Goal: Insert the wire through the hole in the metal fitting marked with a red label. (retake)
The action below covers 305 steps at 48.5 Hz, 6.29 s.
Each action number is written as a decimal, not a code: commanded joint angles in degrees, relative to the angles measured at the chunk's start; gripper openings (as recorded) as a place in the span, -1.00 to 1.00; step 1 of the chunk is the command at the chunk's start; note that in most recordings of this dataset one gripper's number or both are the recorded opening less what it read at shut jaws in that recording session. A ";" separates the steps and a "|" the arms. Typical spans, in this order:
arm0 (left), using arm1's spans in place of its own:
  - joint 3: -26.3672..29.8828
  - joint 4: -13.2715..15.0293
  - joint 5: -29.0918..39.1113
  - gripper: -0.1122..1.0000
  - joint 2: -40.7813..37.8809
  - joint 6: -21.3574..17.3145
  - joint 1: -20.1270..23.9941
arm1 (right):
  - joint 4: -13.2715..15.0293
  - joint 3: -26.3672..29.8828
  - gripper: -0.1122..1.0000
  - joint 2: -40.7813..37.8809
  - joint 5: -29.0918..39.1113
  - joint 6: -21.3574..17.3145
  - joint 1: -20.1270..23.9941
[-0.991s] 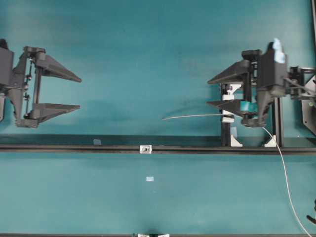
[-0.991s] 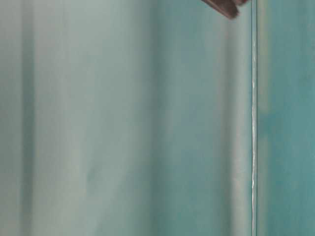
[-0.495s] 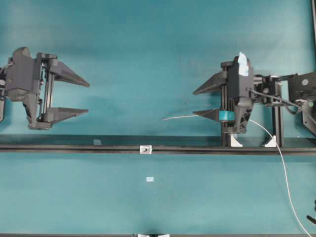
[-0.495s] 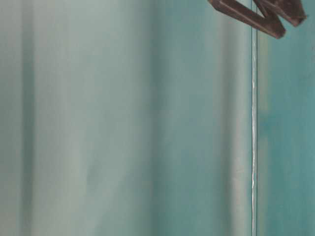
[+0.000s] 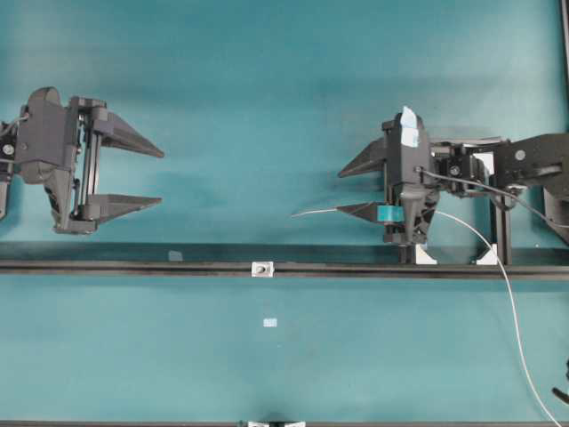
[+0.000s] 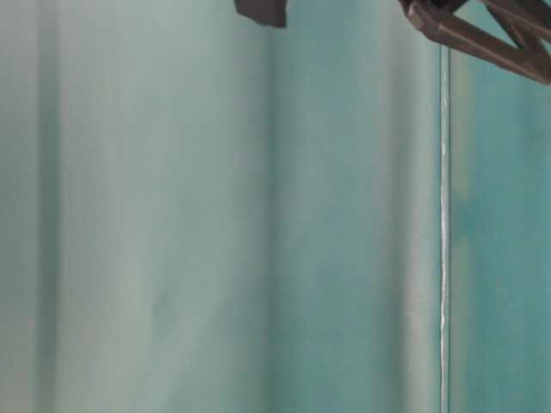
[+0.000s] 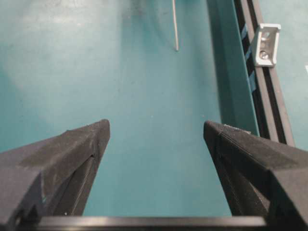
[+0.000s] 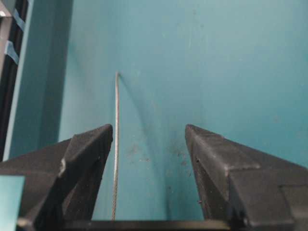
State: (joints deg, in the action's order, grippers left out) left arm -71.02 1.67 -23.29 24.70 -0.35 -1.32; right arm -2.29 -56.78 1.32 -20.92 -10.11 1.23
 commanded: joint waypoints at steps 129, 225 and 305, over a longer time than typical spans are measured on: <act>0.09 0.09 -0.53 0.15 0.70 0.18 0.09 | 0.00 3.08 -0.77 3.08 -1.93 0.35 -0.97; 9.49 2.90 -46.76 0.16 -39.64 2.81 -12.04 | -34.72 2.72 -0.77 -13.97 -37.44 13.62 28.83; 13.54 2.90 -49.66 0.15 -45.97 9.40 -12.83 | -36.83 3.96 -0.77 -20.30 -46.05 15.21 30.50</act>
State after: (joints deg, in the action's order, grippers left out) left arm -58.01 4.48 -72.77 -22.06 9.05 -14.06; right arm -39.11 -53.26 -19.69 -66.36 5.19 31.38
